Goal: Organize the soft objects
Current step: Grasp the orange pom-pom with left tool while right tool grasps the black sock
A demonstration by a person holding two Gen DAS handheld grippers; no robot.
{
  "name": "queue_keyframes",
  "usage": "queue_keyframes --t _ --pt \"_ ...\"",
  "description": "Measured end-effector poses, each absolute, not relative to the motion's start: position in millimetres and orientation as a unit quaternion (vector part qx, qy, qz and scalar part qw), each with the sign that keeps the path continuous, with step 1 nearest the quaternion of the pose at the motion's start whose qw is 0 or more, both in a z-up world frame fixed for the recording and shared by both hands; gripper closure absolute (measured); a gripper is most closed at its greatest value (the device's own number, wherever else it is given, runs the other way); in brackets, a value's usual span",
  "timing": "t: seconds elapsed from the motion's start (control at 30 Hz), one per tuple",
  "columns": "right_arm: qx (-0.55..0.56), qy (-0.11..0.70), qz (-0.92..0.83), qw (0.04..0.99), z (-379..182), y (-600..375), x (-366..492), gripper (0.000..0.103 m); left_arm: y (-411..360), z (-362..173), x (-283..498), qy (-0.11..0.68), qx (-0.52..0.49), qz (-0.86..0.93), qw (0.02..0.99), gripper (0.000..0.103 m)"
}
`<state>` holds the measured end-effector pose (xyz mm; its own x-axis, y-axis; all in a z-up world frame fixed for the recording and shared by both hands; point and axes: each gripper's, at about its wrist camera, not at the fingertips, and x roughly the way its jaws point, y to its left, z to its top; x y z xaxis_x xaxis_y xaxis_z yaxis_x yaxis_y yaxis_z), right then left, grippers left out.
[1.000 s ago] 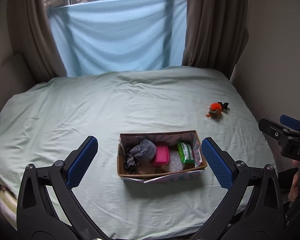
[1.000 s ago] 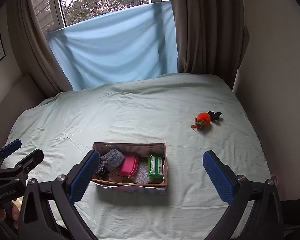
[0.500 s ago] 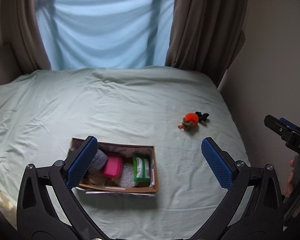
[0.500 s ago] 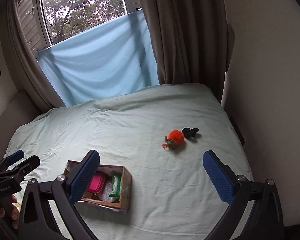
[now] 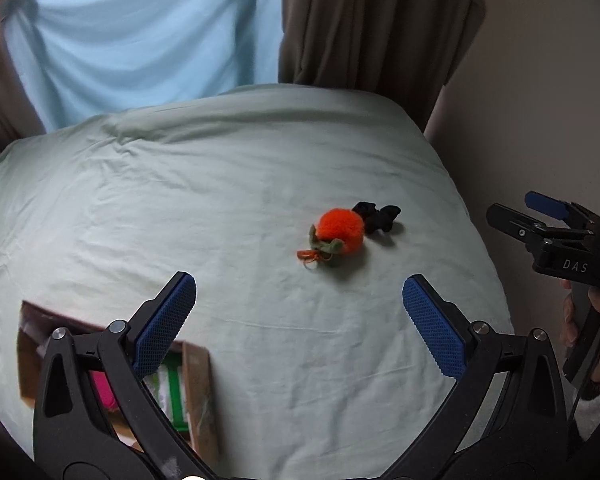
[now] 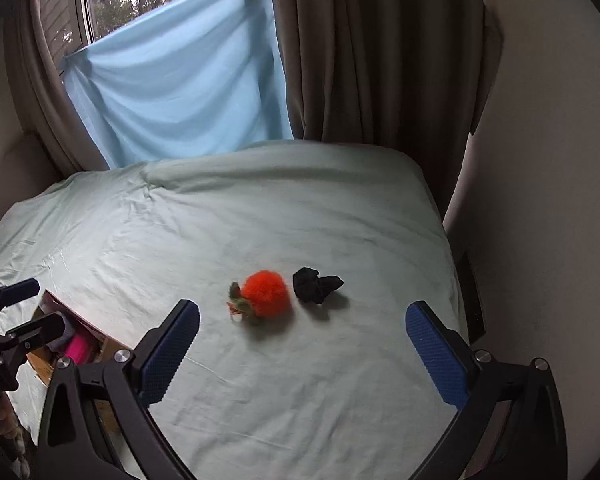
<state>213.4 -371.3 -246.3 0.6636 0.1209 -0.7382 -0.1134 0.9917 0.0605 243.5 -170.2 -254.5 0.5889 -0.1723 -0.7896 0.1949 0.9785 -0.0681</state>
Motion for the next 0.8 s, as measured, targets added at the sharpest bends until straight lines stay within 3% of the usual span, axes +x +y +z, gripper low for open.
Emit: queue_keyframes --t 0.5,0.7,0.8 --pt "-0.025 0.455 0.130 0.881 -421.5 -391.8 344.7 0.001 -265.8 -429.8 372.3 0.482 0.136 -0.136 0.855 0.000" --pt "-0.015 0.457 0.141 0.878 -451.3 -383.8 362.4 0.005 -277.0 -461.3 388.2 0.481 0.156 -0.149 0.850 0.001" --pt "-0.024 0.450 0.154 0.879 -456.9 -377.3 369.6 0.016 -285.5 -473.7 396.4 0.482 0.176 -0.162 0.843 0.005"
